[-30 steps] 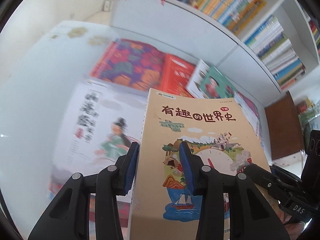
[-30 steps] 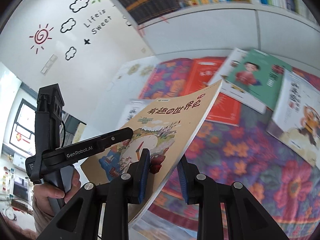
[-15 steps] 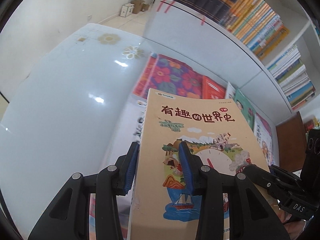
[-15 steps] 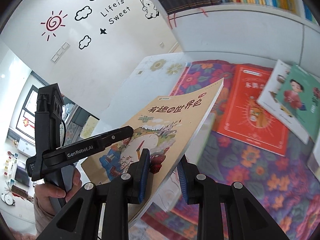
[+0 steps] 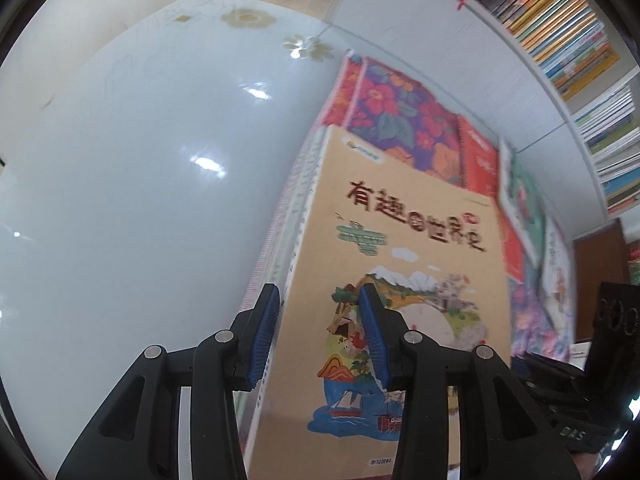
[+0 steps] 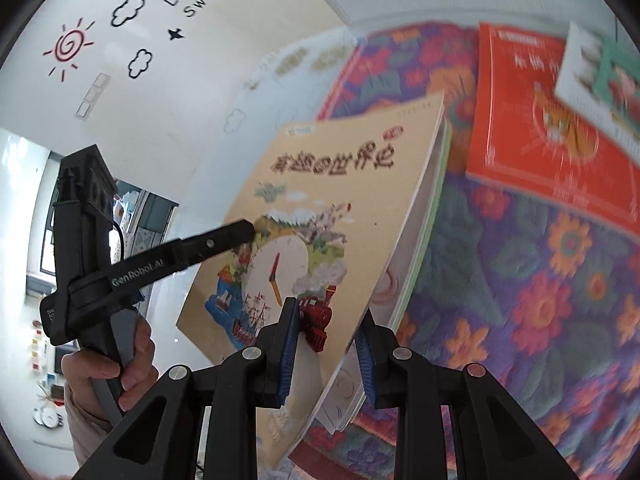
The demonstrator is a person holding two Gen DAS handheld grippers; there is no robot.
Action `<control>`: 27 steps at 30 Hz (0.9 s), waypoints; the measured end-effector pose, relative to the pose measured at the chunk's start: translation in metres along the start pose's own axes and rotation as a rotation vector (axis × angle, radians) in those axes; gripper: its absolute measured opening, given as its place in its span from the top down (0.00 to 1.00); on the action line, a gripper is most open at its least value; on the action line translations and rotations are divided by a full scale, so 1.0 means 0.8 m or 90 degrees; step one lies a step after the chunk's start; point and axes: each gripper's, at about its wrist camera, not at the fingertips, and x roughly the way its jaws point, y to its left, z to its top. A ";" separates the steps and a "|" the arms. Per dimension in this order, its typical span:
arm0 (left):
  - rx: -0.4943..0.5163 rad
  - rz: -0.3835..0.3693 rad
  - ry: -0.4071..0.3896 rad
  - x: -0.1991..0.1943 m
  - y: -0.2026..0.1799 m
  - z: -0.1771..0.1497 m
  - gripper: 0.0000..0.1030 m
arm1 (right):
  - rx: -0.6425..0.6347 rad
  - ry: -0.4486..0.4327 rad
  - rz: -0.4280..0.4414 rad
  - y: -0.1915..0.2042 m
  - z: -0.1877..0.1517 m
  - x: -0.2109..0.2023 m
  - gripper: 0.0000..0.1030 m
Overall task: Organize books
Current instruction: 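Carry the upright tan book with both tools toward the standing books, then stand the tan book against the white Shanhaijing book with both tools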
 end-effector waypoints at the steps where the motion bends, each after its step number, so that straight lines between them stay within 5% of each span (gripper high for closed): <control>1: 0.005 0.009 0.001 0.001 -0.001 -0.001 0.65 | 0.006 0.001 0.004 -0.001 -0.002 0.003 0.75; 6: 0.032 0.035 -0.004 0.001 -0.005 -0.001 0.65 | 0.019 0.007 -0.002 -0.001 -0.006 0.016 0.75; 14: -0.008 0.010 -0.004 -0.001 0.005 0.000 0.65 | 0.047 -0.002 0.010 -0.011 -0.011 0.019 0.75; 27: -0.062 0.047 -0.024 -0.028 0.024 -0.014 0.65 | 0.090 -0.019 -0.005 -0.029 -0.017 -0.010 0.74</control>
